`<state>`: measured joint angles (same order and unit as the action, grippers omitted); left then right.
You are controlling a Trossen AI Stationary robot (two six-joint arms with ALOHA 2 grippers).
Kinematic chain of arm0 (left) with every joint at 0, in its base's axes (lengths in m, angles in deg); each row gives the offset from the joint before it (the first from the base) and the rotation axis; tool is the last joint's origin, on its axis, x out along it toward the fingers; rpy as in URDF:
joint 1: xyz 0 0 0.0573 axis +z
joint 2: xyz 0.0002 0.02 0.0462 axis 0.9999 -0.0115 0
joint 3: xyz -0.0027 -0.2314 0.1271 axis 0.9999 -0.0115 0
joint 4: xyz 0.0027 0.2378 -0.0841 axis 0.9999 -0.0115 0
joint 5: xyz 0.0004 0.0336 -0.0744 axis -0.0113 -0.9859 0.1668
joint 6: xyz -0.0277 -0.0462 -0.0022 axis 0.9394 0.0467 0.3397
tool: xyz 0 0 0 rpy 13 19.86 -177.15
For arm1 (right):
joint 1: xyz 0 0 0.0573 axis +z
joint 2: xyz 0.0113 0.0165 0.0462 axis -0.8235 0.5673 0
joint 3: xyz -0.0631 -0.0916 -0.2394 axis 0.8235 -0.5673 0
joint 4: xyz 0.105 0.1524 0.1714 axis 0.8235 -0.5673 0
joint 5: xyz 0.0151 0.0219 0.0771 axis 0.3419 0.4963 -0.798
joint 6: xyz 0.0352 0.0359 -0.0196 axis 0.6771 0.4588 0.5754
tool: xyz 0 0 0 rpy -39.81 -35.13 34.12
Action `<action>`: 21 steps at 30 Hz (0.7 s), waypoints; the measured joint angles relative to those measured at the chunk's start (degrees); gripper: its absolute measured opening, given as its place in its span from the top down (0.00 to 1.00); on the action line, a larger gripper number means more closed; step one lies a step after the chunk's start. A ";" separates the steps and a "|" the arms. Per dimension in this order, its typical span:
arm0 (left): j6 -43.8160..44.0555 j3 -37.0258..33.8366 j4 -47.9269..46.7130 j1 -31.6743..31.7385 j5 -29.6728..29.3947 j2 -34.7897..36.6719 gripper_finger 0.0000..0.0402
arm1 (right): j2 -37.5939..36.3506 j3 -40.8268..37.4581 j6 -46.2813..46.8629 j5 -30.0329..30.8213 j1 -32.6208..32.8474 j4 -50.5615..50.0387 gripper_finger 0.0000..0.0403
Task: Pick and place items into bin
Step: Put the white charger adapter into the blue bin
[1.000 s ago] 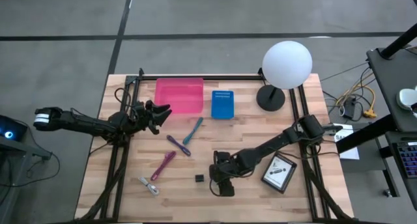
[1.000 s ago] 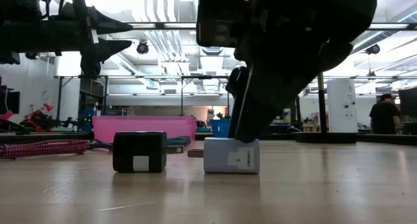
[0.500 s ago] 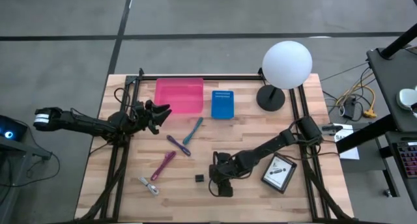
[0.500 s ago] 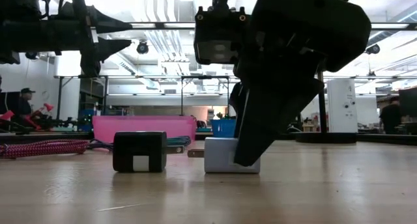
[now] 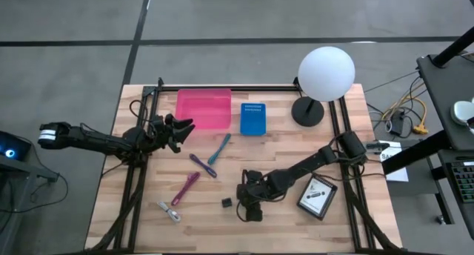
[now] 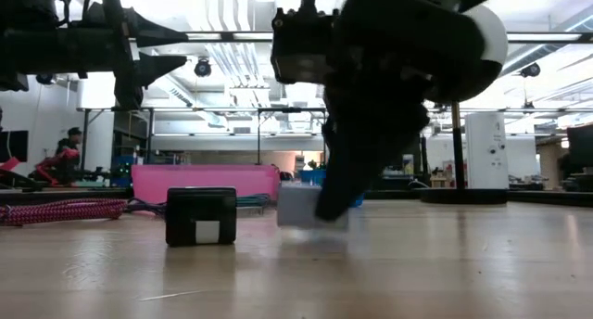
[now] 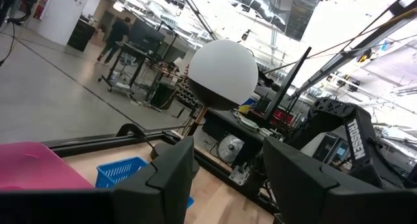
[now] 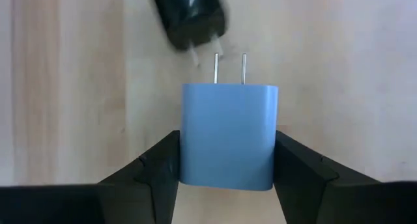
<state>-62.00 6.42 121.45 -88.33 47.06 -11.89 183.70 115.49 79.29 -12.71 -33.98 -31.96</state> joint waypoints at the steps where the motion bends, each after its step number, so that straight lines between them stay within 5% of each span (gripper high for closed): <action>1: 0.00 -0.01 -0.01 -0.01 0.00 0.07 0.58 | -0.43 0.02 -0.10 0.74 -0.29 -0.03 0.54; 15: 0.09 0.00 0.29 0.00 0.00 0.72 0.58 | -10.75 -0.50 -0.28 17.95 -8.02 -12.47 0.54; 21: 0.15 0.00 0.44 -0.01 0.01 0.73 0.58 | -11.79 -0.55 -1.29 19.60 -15.26 -12.83 0.54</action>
<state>-61.85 6.42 121.89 -88.33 47.07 -11.16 171.91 114.94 78.00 6.89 -49.24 -44.79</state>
